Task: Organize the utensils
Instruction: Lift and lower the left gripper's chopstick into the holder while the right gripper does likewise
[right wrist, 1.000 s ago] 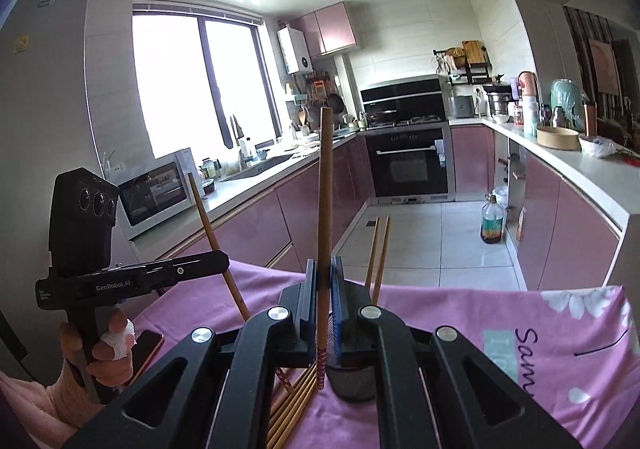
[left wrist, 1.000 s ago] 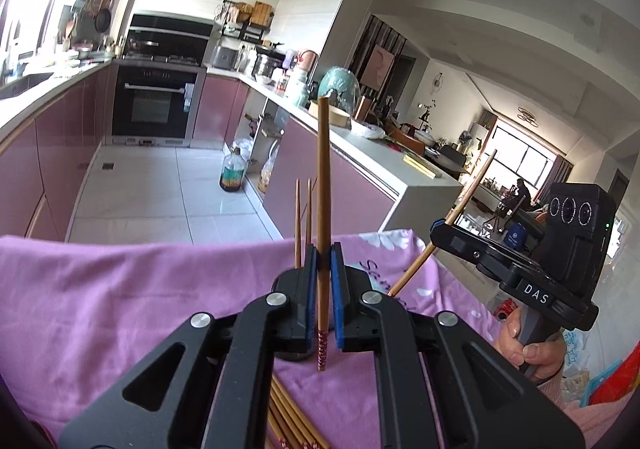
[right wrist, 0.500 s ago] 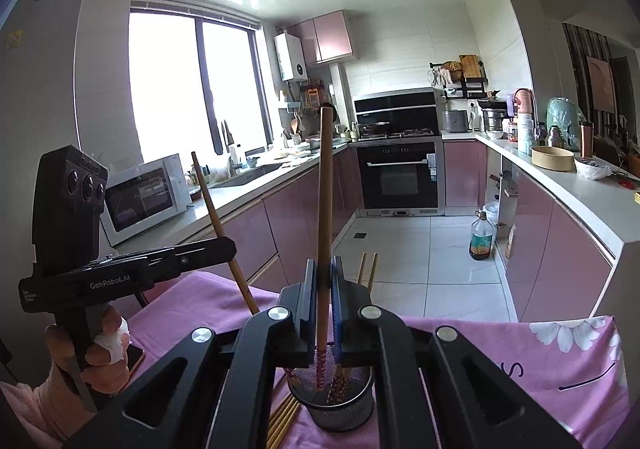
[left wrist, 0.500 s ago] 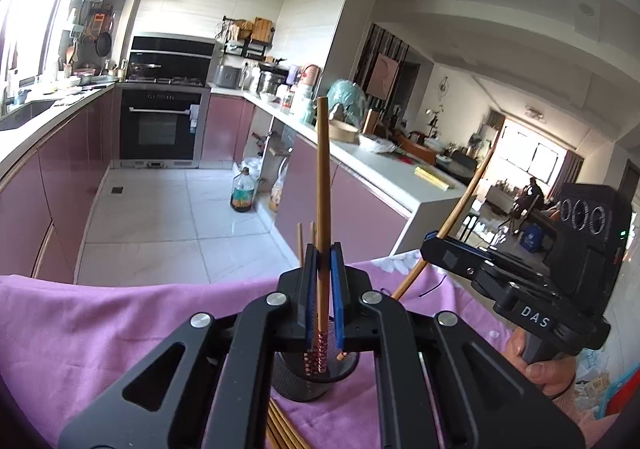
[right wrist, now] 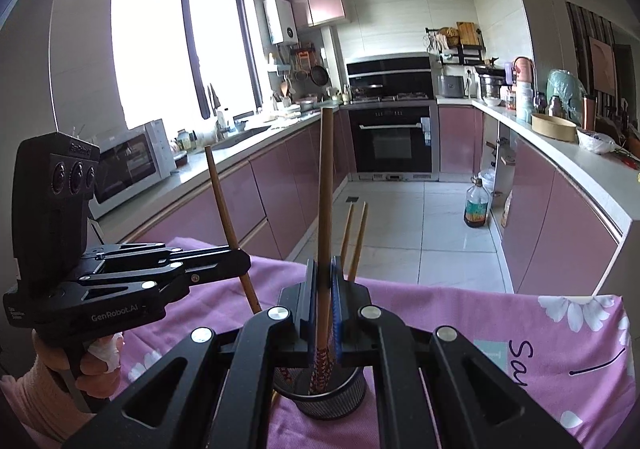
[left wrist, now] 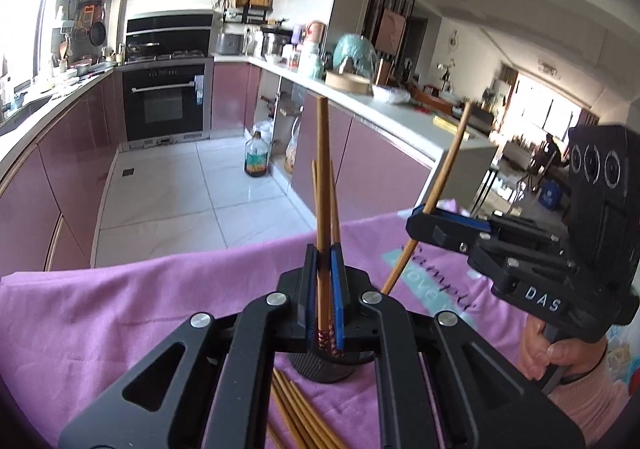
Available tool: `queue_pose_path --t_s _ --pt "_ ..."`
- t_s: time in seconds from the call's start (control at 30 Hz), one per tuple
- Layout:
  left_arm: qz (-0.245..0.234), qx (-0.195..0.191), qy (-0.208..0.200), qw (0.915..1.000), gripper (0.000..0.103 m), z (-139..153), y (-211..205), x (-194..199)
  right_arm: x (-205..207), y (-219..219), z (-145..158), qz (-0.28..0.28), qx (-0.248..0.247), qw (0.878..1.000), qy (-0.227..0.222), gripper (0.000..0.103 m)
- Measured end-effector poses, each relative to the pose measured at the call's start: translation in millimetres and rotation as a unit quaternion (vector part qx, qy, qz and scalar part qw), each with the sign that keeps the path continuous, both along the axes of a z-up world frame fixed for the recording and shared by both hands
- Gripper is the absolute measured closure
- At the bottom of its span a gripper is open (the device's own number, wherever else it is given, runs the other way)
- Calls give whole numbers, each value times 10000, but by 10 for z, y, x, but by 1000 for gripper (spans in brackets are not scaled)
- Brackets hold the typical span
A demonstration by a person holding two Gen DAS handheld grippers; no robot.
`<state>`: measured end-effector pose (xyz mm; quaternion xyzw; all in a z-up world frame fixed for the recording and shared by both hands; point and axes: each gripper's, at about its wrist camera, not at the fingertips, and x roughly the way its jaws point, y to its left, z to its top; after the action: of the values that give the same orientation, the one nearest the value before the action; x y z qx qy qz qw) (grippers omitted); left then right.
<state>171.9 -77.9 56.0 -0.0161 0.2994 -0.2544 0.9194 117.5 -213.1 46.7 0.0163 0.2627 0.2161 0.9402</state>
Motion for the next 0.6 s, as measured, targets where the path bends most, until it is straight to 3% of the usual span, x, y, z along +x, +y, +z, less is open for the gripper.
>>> queue_pose_path --t_s 0.33,0.6 --pt "-136 155 411 9989 96 -262 -66 207 240 66 -249 105 -191 9964 820 98" --pt "-42 198 478 9987 95 -300 -136 402 362 112 -325 17 -183 9956 920 97"
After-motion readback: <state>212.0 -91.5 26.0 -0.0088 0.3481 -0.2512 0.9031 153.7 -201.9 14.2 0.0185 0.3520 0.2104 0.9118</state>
